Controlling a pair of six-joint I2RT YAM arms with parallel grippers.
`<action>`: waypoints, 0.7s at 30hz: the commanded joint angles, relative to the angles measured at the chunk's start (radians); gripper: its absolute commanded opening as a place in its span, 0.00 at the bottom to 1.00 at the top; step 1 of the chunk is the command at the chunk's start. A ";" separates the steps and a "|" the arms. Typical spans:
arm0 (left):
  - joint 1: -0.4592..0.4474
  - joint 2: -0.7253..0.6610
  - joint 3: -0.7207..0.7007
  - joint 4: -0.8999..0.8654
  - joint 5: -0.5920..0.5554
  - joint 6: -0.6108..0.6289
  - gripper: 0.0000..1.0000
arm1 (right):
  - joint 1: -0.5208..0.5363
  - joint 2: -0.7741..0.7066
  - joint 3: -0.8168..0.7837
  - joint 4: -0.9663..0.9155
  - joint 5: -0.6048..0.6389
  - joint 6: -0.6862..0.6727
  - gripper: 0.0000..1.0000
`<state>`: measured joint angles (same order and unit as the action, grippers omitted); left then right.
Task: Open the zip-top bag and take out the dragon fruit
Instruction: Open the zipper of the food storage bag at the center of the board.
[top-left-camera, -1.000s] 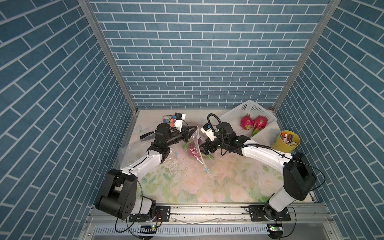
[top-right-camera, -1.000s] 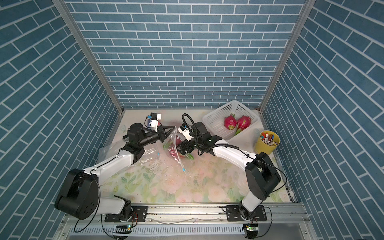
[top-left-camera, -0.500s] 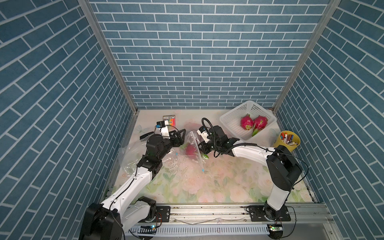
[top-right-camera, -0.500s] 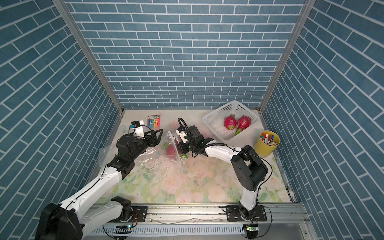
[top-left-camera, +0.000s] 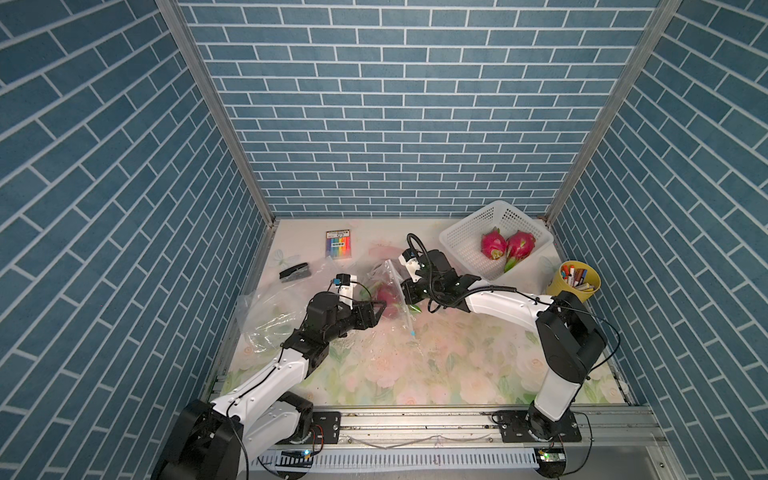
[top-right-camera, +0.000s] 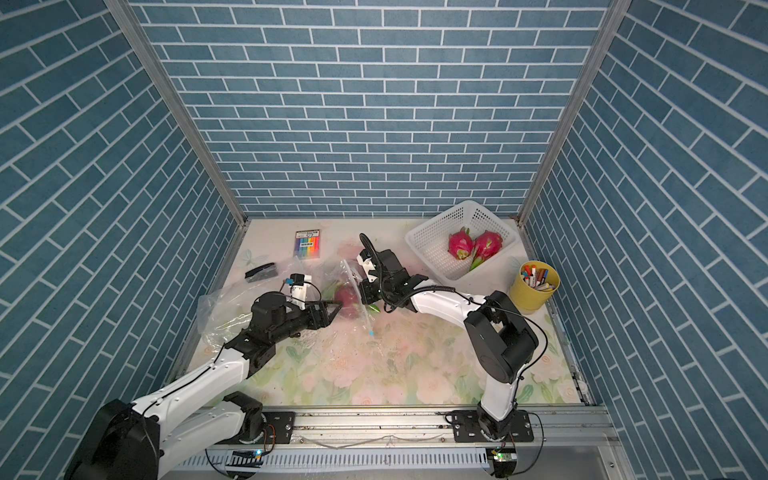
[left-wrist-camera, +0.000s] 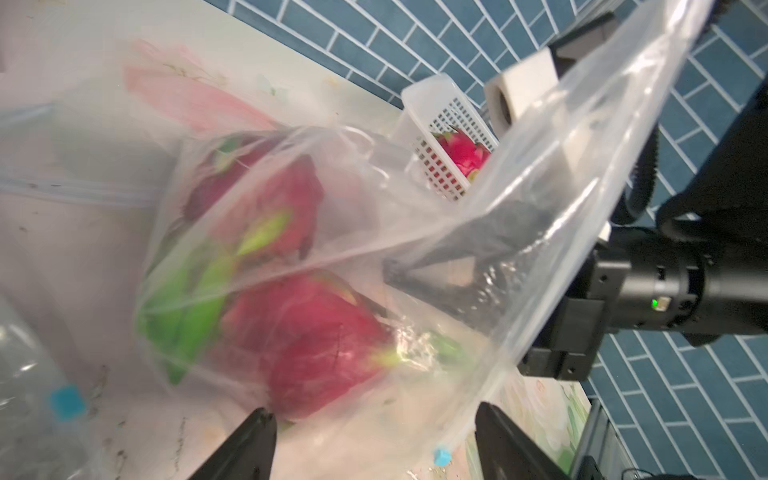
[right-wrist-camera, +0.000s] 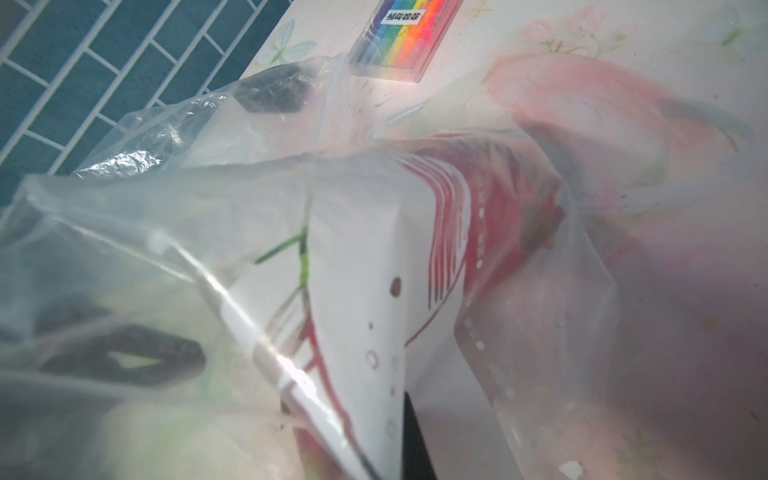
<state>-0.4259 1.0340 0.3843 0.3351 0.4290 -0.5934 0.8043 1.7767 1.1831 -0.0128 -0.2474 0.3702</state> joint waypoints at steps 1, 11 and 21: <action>-0.014 0.039 0.011 0.109 0.046 0.002 0.81 | 0.001 -0.020 0.032 0.009 0.014 0.047 0.00; -0.016 0.220 0.103 0.203 0.027 0.011 0.00 | 0.001 -0.053 0.014 0.000 0.034 0.054 0.00; -0.009 0.119 0.098 0.082 -0.211 0.067 0.00 | -0.059 -0.124 -0.017 -0.087 0.117 0.042 0.00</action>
<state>-0.4381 1.1759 0.4614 0.4492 0.3191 -0.5591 0.7712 1.7096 1.1812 -0.0608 -0.1768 0.3885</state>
